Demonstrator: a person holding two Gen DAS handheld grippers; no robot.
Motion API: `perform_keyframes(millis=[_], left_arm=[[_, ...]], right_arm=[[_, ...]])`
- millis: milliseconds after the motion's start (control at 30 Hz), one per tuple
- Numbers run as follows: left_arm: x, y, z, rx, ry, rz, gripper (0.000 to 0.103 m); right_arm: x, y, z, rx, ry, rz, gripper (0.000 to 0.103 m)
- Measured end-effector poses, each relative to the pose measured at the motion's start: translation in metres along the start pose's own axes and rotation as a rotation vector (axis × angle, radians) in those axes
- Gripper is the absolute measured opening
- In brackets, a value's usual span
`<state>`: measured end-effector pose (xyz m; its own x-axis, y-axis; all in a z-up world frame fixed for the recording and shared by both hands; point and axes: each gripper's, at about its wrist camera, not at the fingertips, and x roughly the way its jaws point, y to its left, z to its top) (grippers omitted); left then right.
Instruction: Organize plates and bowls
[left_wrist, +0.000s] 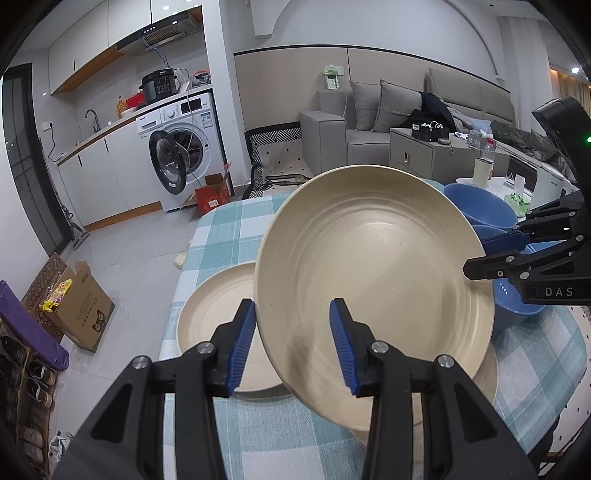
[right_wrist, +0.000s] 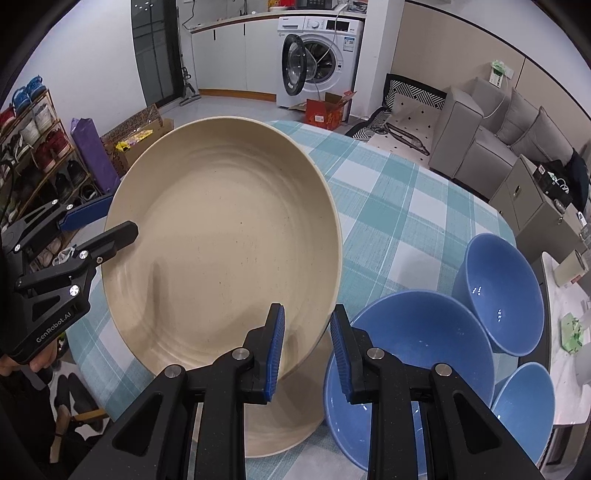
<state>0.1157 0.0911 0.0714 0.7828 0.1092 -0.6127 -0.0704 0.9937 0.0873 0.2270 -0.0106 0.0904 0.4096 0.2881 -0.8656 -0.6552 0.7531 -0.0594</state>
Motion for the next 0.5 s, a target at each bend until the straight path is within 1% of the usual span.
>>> perform_keyframes(millis=[500], left_arm=[[0.007, -0.007, -0.018, 0.021, 0.041, -0.013, 0.04]], right_arm=[[0.011, 0.012, -0.033, -0.028, 0.049, 0.002, 0.026]])
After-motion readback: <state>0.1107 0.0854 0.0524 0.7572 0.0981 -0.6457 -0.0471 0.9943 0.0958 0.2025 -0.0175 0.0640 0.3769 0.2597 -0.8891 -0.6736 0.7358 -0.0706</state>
